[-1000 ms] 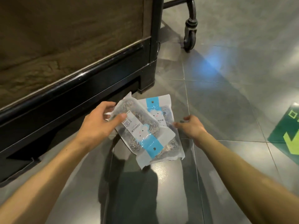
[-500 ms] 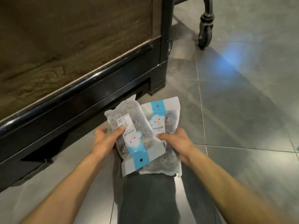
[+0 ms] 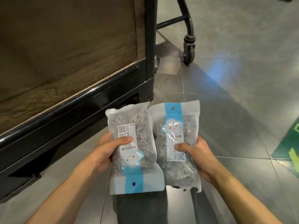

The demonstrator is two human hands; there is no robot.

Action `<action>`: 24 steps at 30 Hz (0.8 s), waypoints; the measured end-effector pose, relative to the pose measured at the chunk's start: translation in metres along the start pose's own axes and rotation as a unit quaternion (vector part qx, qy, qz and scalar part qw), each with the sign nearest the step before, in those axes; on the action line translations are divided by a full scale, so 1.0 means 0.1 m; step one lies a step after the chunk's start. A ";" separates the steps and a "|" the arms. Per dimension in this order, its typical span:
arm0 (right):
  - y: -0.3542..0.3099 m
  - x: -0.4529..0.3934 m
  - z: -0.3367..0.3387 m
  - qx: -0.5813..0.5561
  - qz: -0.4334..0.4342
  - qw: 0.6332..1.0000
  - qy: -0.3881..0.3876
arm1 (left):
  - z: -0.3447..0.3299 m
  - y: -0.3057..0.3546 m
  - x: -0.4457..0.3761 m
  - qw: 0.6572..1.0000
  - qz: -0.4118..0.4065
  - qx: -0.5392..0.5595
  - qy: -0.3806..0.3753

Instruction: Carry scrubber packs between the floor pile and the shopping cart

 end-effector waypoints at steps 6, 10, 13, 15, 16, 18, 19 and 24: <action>-1.04 0.92 0.28 0.010 0.022 0.999 0.049 | -0.32 0.92 1.10 0.998 -0.033 -0.042 -0.033; -2.20 1.86 0.29 0.009 0.025 0.998 0.063 | -0.59 1.96 2.29 0.994 -0.070 -0.063 -0.048; -3.45 2.67 0.18 0.027 0.045 0.997 0.047 | -0.86 3.01 3.34 0.991 -0.105 -0.072 -0.039; -4.40 3.21 0.06 0.046 0.070 0.996 0.033 | -1.04 3.69 4.06 0.987 -0.140 -0.064 -0.036; -4.88 3.44 0.01 0.045 0.089 0.995 0.029 | -1.13 4.04 4.37 0.984 -0.165 -0.062 -0.032; -5.74 3.98 -0.13 0.051 0.131 0.990 0.013 | -1.27 4.67 5.03 0.973 -0.216 -0.075 -0.026; -6.11 4.25 -0.23 0.053 0.153 0.987 -0.003 | -1.33 4.95 5.36 0.968 -0.240 -0.076 -0.023; -7.39 5.46 -0.71 0.001 0.242 0.969 -0.043 | -1.33 6.04 6.90 0.943 -0.328 -0.056 0.006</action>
Point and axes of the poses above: each hand's wrist, its own x-axis away from the middle knuckle, its own z-axis out of the back of the hand, y = z × x, the point moved 2 cm from there along -x, towards the middle knuckle, and after that the axes turned 2 degrees about z, right-handed, at the moved point
